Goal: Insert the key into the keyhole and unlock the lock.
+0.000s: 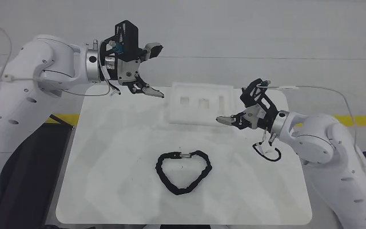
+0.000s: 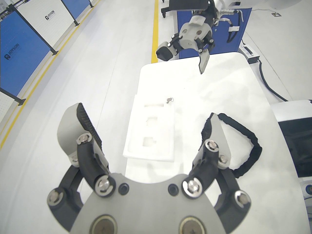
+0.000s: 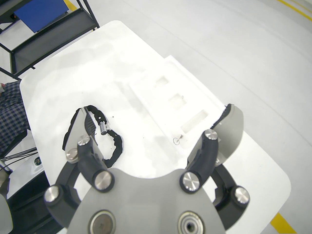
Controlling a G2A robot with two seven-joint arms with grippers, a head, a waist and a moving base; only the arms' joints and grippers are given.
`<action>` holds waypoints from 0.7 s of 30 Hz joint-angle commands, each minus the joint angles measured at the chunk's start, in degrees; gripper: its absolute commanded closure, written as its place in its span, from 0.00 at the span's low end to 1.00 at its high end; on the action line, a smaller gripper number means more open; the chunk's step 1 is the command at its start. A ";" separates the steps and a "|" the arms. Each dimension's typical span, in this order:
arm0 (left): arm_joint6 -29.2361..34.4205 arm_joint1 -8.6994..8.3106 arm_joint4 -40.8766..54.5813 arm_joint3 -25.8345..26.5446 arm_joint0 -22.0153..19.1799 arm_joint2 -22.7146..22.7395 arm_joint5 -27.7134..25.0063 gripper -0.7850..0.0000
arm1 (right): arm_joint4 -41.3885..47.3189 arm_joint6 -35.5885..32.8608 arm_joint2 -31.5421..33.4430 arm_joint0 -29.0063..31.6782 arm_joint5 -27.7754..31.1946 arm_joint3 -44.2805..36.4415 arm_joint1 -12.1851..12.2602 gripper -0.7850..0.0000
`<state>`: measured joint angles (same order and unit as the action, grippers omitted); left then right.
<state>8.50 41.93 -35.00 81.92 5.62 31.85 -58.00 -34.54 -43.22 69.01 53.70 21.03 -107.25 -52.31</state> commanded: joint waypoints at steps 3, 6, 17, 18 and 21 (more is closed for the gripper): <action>0.00 0.00 0.00 0.00 0.00 0.00 0.00 0.00 | -1.60 -1.91 -3.87 -2.38 -4.70 3.99 -0.84 0.00; 0.00 0.00 0.00 0.00 0.00 0.00 0.00 0.00 | -0.30 -3.43 -6.03 -4.37 -10.11 6.40 -1.64 0.00; 0.00 0.00 0.00 0.00 0.00 0.00 0.00 0.00 | 3.50 -6.98 -13.08 -11.40 -21.56 16.81 -4.66 0.00; 0.00 0.00 0.00 0.00 0.00 0.00 0.00 0.00 | 3.71 -6.89 -13.70 -11.96 -22.76 17.73 -4.98 0.00; 0.00 0.00 0.00 0.00 0.00 0.00 0.00 0.00 | 3.71 -6.70 -15.46 -13.22 -25.46 20.18 -5.83 0.00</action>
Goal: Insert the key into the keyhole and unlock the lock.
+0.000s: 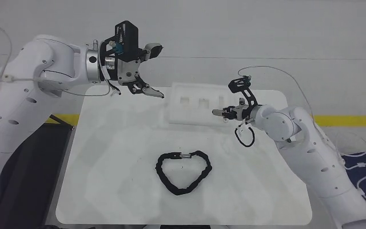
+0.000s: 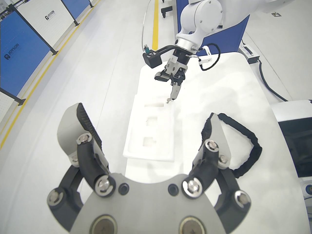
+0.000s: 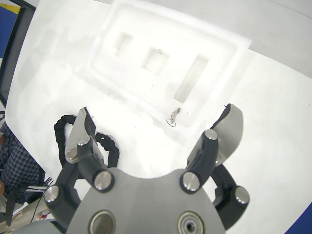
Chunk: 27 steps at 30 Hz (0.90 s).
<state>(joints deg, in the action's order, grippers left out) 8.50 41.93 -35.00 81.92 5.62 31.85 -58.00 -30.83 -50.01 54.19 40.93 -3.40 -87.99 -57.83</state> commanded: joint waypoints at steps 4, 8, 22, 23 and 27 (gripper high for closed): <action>0.00 0.00 0.00 0.00 0.00 0.00 0.00 0.00 | -1.03 -0.80 -2.73 -1.60 -2.89 3.04 -1.16 0.00; 0.00 0.00 0.00 0.00 0.00 0.00 0.00 0.00 | -2.60 -1.71 -4.24 -2.11 -4.12 3.21 -1.76 0.13; 0.00 0.00 0.00 0.00 0.00 0.00 0.00 0.00 | -8.12 -5.71 -5.44 -1.55 -5.64 3.30 -2.43 0.52; 0.00 0.00 0.00 0.00 0.00 0.00 0.00 0.00 | -8.25 -5.86 -5.42 -1.52 -5.65 3.31 -2.49 0.52; 0.00 0.00 0.00 0.00 0.00 0.00 0.00 0.00 | -8.98 -5.99 -5.45 -1.63 -5.44 4.38 -2.75 0.55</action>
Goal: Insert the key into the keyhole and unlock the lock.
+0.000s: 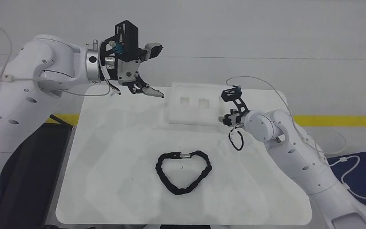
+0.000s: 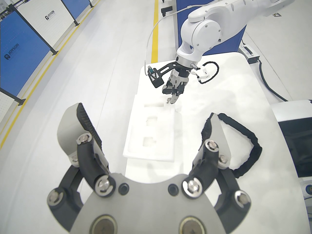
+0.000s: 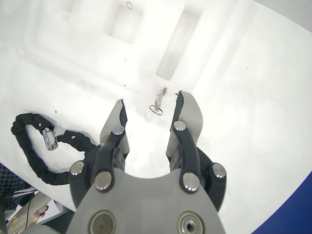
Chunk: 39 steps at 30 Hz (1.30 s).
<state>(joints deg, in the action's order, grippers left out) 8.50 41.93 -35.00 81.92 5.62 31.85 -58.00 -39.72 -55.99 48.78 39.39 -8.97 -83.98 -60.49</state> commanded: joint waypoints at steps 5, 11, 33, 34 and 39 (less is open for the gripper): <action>0.00 0.00 0.00 0.00 0.00 0.00 0.00 0.00 | -0.53 -0.04 -0.53 -0.71 0.54 1.77 -0.67 0.57; 0.00 0.00 0.00 0.00 0.00 0.00 0.00 0.00 | -0.98 0.20 -1.27 -1.71 0.94 4.33 -1.49 0.60; 0.00 0.00 0.00 0.00 0.00 0.00 0.00 0.00 | -2.42 -0.36 -1.74 -3.06 1.74 8.11 -3.49 0.98; 0.00 0.00 0.00 0.00 0.00 0.00 0.00 0.00 | -2.61 -0.42 -1.75 -3.14 1.74 8.19 -3.57 1.00; 0.00 0.00 0.00 0.00 0.00 0.00 0.00 0.00 | -3.24 -0.90 -1.48 -3.50 1.66 8.06 -3.88 1.00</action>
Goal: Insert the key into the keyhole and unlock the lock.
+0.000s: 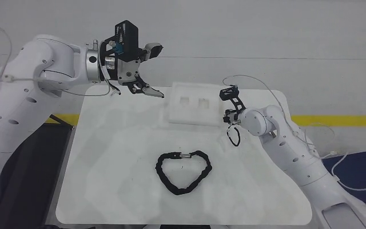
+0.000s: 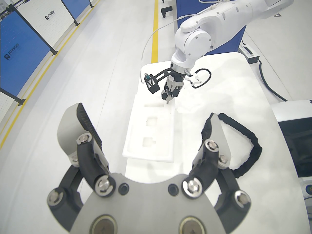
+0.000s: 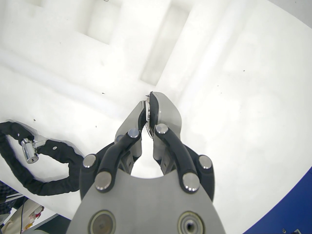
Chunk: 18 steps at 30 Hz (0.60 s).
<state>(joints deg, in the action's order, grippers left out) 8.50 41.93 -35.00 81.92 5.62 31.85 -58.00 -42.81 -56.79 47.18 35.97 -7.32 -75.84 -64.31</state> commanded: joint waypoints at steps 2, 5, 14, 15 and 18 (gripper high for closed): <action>0.00 0.00 0.00 0.00 0.00 0.00 0.00 0.00 | -0.59 -0.37 0.32 -0.18 -0.02 -0.33 -0.11 1.00; 0.00 0.00 0.00 0.00 0.00 0.00 0.00 0.00 | -1.15 -0.88 0.82 -0.26 -0.06 -0.97 -0.14 1.00; 0.00 0.00 0.00 0.00 0.00 0.00 0.00 0.00 | -2.64 -3.16 3.68 0.51 0.04 -5.26 0.34 1.00; 0.00 0.00 0.00 0.00 0.00 0.00 0.00 0.00 | -2.43 -3.35 4.34 0.87 0.14 -6.03 0.47 1.00; 0.00 0.00 0.00 0.00 0.00 0.00 0.00 0.00 | -1.64 -4.04 6.49 2.08 0.78 -8.18 0.95 1.00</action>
<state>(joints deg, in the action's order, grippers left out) 8.50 41.93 -35.00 81.92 5.62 31.85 -58.00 -44.77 -60.53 52.74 37.57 -6.80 -83.17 -63.56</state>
